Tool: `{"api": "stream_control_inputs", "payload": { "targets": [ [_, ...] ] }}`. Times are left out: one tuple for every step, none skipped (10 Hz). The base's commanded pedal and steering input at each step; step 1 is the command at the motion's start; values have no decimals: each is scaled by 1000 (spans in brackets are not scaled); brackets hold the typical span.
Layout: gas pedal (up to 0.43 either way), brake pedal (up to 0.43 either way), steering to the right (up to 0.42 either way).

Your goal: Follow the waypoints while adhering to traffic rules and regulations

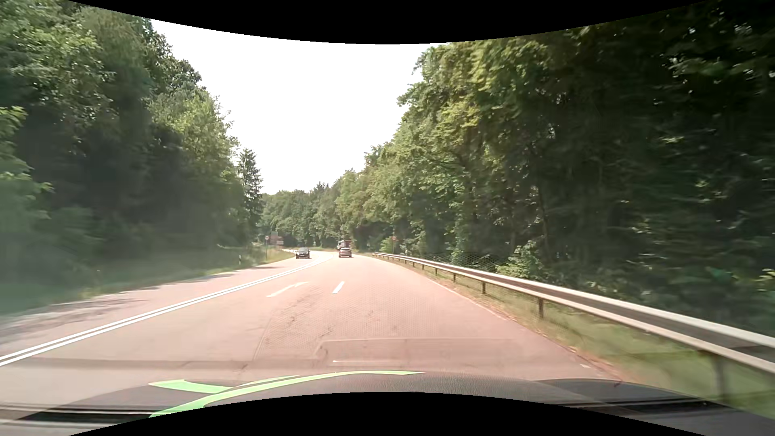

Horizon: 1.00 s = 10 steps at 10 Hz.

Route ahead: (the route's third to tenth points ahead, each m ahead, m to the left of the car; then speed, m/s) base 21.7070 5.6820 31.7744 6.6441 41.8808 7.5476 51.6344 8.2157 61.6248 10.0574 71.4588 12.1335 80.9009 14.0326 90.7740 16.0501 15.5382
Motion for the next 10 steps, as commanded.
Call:
{"api": "stream_control_inputs", "payload": {
  "targets": [
    [157, 0, -15],
    [157, 0, -15],
    [157, 0, -15],
    [157, 0, -15],
    [157, 0, -15],
    [157, 0, -15],
    [157, 0, -14],
    [157, 0, -13],
    [157, 0, -13],
    [157, 0, -14]
  ]
}}
